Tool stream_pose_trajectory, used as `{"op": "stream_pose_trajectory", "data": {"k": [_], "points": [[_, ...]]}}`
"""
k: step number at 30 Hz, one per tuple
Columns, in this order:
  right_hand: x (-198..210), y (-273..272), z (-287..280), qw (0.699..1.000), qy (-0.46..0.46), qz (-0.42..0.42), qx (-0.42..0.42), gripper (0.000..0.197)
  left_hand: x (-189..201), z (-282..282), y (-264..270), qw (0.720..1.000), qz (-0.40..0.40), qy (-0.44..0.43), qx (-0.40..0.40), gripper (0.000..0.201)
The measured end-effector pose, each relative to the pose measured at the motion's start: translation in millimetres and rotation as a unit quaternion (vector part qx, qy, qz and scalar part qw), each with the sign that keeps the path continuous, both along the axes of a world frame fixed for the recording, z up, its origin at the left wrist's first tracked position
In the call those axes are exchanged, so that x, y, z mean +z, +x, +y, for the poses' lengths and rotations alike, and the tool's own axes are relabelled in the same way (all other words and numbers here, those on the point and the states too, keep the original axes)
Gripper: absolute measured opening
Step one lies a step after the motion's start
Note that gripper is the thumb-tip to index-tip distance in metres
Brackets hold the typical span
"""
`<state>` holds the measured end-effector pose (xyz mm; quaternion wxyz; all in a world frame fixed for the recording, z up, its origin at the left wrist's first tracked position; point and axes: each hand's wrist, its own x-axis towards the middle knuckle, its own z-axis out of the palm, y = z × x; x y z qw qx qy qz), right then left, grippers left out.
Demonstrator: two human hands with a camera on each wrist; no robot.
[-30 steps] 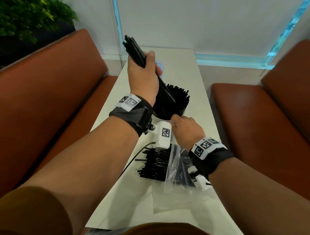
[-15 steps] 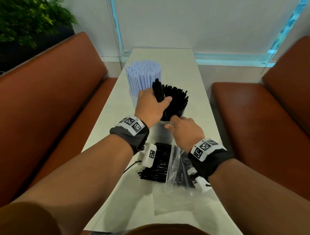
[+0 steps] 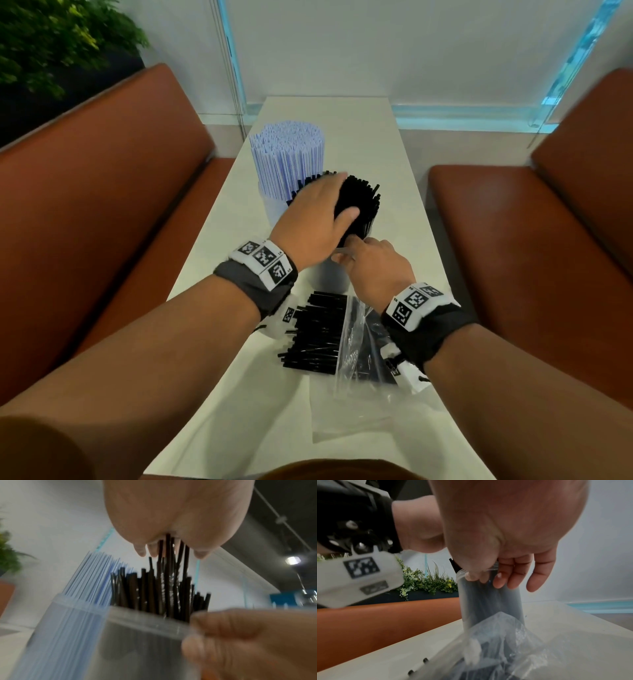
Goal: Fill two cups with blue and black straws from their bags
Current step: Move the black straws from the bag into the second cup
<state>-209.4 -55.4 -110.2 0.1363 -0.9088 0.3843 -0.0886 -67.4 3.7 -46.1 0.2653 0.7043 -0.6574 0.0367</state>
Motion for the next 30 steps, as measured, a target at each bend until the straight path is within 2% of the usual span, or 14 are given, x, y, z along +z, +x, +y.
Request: {"op": "stream_pose_trajectory", "data": {"k": [2,6,9,11,13,16,18,20,21,23,25,26,27,30], "points": [[-1.2,-0.1,0.0,1.000,-0.001,-0.017,-0.004,0.030,-10.1,0.4,3.6,0.995,-0.079,0.061,0.004,0.061],[-6.0,2.0,-2.8,1.000,-0.004,-0.013,-0.020,0.035,-6.7,-0.1,2.8,0.998,-0.039,-0.043,0.032,0.063],[-10.5,0.3,-4.2,0.999,-0.025,-0.021,-0.014,0.032,-15.9,-1.9,-1.4,0.991,-0.116,0.053,0.049,0.068],[-12.5,-1.1,-4.0,0.999,-0.025,-0.025,-0.004,0.038,-19.0,0.0,2.8,0.988,-0.109,0.098,0.040,0.070],[-13.5,-1.7,-3.7,0.999,-0.030,-0.020,-0.007,0.034,-14.7,5.2,5.7,0.994,-0.073,0.084,-0.002,0.071],[-14.3,-4.7,-0.7,0.997,-0.022,-0.068,0.000,0.027,-11.6,26.1,7.2,0.997,0.043,-0.051,-0.026,0.065],[-12.4,-12.7,7.0,0.985,-0.017,-0.170,-0.012,0.019,-20.1,47.7,9.8,0.982,0.121,-0.147,0.003,0.049],[-14.4,-22.4,13.6,0.972,-0.045,-0.221,-0.068,0.017,-36.3,71.2,12.8,0.968,0.189,-0.158,0.048,0.029],[-16.7,-25.8,16.1,0.975,-0.035,-0.198,-0.098,0.026,-46.4,81.8,12.9,0.962,0.229,-0.131,0.069,0.019],[-23.2,-28.1,18.9,0.987,0.055,-0.047,-0.142,0.052,-68.5,97.1,7.4,0.955,0.282,-0.044,0.079,0.006],[-30.1,-25.2,18.8,0.975,0.131,0.101,-0.149,0.081,-89.6,103.6,-2.8,0.965,0.249,0.063,0.056,0.007],[-32.7,-23.1,18.3,0.968,0.150,0.140,-0.144,0.085,-98.7,103.7,-8.6,0.969,0.216,0.111,0.037,0.011],[-34.5,-21.2,17.9,0.965,0.162,0.159,-0.133,0.079,-106.3,102.1,-13.9,0.971,0.185,0.151,0.015,0.015],[-38.2,-19.8,13.8,0.961,0.201,0.159,-0.101,0.039,-120.3,86.6,-24.8,0.970,0.113,0.211,-0.040,0.031]]}}
